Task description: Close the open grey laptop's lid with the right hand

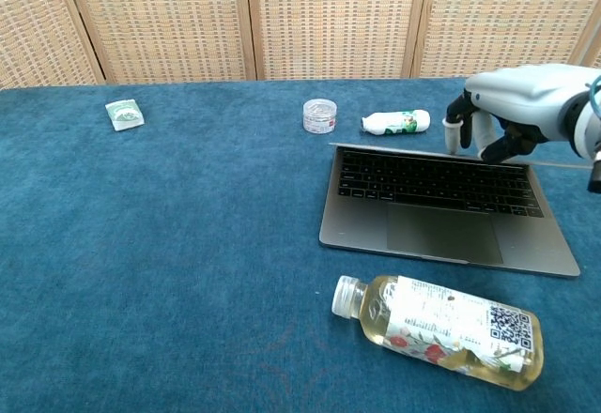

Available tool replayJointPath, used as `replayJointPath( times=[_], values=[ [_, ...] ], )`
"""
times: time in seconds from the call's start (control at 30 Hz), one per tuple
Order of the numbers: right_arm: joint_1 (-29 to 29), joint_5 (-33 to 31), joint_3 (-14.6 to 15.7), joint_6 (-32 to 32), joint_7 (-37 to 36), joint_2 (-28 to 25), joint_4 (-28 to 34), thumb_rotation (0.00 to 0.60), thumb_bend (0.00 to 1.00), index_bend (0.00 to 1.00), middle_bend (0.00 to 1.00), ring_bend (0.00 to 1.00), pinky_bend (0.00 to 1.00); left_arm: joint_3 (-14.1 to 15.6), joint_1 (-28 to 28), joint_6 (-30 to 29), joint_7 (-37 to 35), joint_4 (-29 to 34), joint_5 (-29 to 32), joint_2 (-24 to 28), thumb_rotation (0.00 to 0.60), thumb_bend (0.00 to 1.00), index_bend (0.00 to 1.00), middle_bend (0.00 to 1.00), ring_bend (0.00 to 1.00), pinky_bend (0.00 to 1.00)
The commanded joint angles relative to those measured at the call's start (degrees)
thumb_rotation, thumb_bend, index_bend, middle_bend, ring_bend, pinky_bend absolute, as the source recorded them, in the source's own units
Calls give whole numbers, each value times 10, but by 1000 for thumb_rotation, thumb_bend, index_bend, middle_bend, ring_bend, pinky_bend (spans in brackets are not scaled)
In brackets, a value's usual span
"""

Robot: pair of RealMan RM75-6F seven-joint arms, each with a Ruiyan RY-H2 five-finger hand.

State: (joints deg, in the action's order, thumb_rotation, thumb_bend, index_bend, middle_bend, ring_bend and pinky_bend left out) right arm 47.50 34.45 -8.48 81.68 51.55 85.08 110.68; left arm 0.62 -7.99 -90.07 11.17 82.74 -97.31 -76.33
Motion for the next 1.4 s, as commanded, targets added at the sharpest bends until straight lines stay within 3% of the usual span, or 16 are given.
replayJointPath(
  times=[0.03, 0.9, 1.4],
  values=[
    [-5, -1, 4, -8, -7, 4, -4, 600, 1000, 398, 353, 168, 180, 0, 0, -1, 0, 0, -1, 0, 600, 0, 0, 0, 0, 0],
    [-51, 23, 29, -92, -102, 48, -95, 600, 1000, 398, 349, 168, 180, 2, 3, -7, 5, 6, -8, 3, 600, 0, 0, 0, 0, 0],
    [-66, 36, 37, -117, -116, 61, -123, 600, 1000, 398, 345, 168, 180, 3, 7, -17, 3, 9, -14, 5, 600, 0, 0, 0, 0, 0]
  ],
)
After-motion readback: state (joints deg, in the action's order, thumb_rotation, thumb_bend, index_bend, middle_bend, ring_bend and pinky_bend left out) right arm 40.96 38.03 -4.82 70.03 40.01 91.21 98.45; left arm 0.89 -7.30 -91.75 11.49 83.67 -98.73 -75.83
